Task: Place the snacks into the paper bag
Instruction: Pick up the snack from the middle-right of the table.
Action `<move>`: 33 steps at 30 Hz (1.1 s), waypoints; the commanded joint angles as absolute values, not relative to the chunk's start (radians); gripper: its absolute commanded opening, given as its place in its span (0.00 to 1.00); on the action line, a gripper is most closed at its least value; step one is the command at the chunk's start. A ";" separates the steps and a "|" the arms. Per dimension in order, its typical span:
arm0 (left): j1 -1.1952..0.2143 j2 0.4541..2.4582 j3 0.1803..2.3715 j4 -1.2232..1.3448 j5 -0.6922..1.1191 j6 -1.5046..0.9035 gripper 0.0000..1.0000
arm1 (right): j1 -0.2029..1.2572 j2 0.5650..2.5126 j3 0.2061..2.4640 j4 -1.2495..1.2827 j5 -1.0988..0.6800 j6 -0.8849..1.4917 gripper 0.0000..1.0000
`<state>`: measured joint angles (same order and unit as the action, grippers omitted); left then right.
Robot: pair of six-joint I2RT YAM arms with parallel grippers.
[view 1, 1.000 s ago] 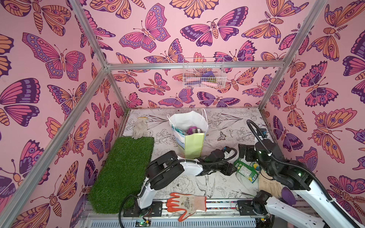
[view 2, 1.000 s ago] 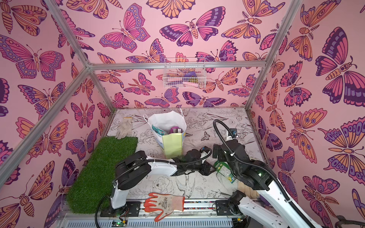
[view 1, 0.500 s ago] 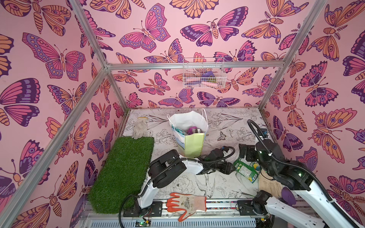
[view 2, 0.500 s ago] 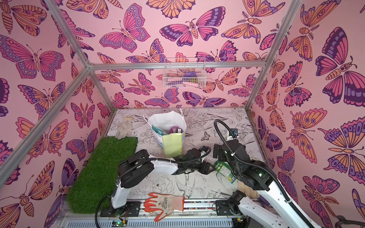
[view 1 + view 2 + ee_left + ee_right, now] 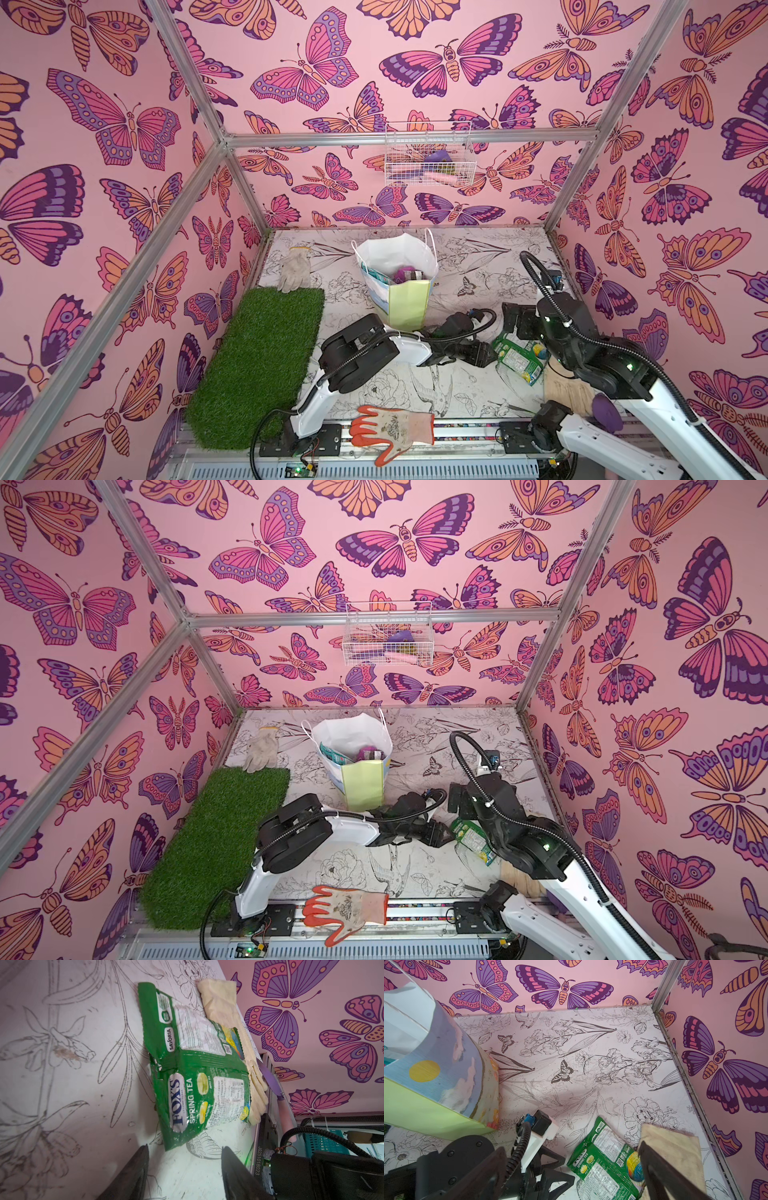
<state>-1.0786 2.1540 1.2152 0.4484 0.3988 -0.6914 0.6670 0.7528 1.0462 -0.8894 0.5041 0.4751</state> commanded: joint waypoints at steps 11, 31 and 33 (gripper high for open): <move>-1.069 2.203 1.267 0.460 0.442 -0.706 0.58 | 0.648 0.752 1.048 -0.878 0.504 0.472 0.99; -1.069 2.261 1.323 0.466 0.462 -0.719 0.58 | 0.628 0.734 1.026 -0.877 0.499 0.467 0.99; -1.069 2.267 1.328 0.466 0.465 -0.720 0.58 | 0.627 0.733 1.026 -0.877 0.499 0.466 0.99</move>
<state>-1.0779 2.2395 1.3148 0.4656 0.4465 -0.7166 0.6350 0.7422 1.0306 -0.8791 0.4992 0.4713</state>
